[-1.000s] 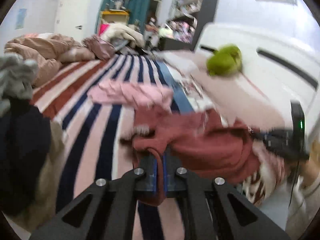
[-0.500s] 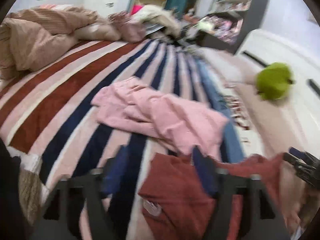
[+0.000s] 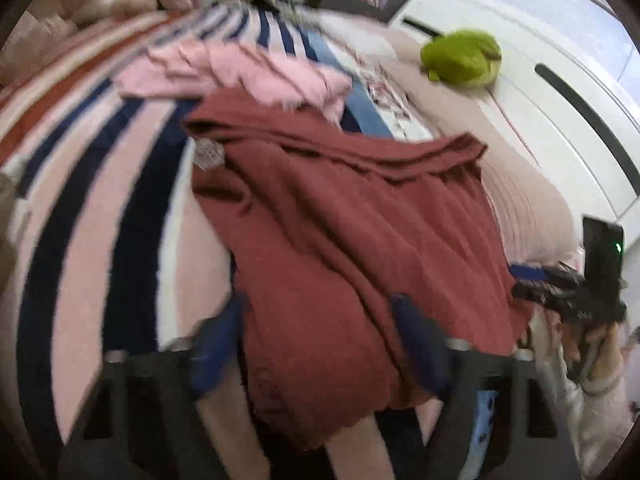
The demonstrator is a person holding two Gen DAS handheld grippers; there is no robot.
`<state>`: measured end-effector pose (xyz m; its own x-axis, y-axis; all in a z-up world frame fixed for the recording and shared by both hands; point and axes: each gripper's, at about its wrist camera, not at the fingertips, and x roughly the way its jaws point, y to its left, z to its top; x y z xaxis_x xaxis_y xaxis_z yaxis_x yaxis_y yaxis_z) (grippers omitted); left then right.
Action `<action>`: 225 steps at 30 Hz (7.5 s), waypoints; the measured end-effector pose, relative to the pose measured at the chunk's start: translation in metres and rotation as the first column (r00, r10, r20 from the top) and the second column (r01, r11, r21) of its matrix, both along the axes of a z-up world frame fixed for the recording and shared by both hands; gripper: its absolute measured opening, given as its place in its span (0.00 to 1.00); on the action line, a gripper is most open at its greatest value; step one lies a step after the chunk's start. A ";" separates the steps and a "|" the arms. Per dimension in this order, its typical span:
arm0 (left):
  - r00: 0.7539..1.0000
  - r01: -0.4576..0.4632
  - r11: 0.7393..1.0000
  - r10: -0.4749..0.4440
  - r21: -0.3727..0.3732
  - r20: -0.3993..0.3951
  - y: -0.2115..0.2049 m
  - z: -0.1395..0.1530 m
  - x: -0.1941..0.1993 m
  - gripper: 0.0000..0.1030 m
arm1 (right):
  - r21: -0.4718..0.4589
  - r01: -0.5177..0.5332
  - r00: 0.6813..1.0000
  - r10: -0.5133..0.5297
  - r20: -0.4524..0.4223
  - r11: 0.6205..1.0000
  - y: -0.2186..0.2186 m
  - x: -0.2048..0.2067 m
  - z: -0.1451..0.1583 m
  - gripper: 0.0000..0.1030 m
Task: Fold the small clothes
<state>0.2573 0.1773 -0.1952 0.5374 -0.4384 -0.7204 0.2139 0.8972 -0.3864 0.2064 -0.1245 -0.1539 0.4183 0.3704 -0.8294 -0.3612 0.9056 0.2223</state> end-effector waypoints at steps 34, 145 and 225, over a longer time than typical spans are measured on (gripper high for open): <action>0.986 0.167 0.978 -0.166 -0.126 0.020 0.010 0.017 -0.090 0.16 | 0.204 -0.099 0.995 0.099 0.013 0.974 -0.016 -0.076 0.007 0.04; 0.956 -0.100 0.995 0.100 -0.014 0.277 -0.063 0.056 -0.173 0.21 | 0.172 -0.157 0.980 0.131 0.153 0.973 0.071 -0.121 0.009 0.16; 0.984 0.175 0.970 -0.168 -0.172 0.053 -0.105 0.001 -0.093 0.64 | 0.059 -0.014 0.997 0.010 0.073 0.998 -0.016 -0.098 0.020 0.39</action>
